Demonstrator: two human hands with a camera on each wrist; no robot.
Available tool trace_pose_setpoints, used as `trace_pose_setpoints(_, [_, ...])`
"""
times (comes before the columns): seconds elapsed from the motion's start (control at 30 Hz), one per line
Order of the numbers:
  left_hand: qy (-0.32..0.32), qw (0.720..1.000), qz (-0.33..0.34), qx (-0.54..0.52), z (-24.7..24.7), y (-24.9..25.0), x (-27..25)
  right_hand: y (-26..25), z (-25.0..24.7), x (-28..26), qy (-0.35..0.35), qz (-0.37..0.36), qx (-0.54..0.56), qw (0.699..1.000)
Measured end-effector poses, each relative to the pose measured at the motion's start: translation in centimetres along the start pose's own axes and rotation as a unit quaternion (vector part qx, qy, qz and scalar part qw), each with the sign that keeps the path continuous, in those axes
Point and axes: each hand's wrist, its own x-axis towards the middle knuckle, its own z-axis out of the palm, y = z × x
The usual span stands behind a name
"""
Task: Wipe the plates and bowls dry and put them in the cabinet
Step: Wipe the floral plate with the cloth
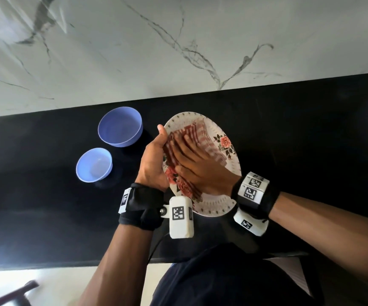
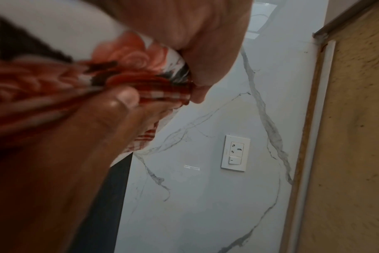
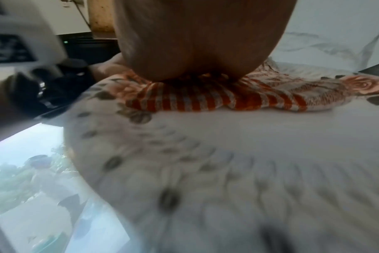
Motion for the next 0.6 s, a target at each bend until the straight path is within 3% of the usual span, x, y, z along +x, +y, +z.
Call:
trace_pose_setpoints(0.07, [-0.002, 1.0, 0.0, -0.01, -0.1, 0.2, 0.0, -1.0, 0.0, -1.6, -0.007, -0.061, 0.01, 0.998])
trace_pose_setpoints(0.13, [0.0, 1.0, -0.01, -0.018, -0.6, 0.3, 0.2, -1.7, -0.2, -3.6, -0.022, -0.076, 0.055, 0.995])
trace_pose_setpoints(0.2, [-0.002, 0.999, -0.025, -0.021, -1.0, 0.3, 0.4, -1.8, 0.3, -5.8, -0.072, -0.052, 0.104, 0.991])
trace_pose_setpoints(0.4, [0.004, 1.0, -0.026, -0.012, -1.0, 0.3, 0.6, 1.0, 2.0, -11.4, -0.127, -0.03, 0.143, 0.981])
trace_pose_setpoints(0.6, [0.003, 1.0, -0.022, -0.002, -0.8, 0.3, 0.7, 3.8, 1.3, -11.0, -0.156, 0.076, 0.111, 0.979])
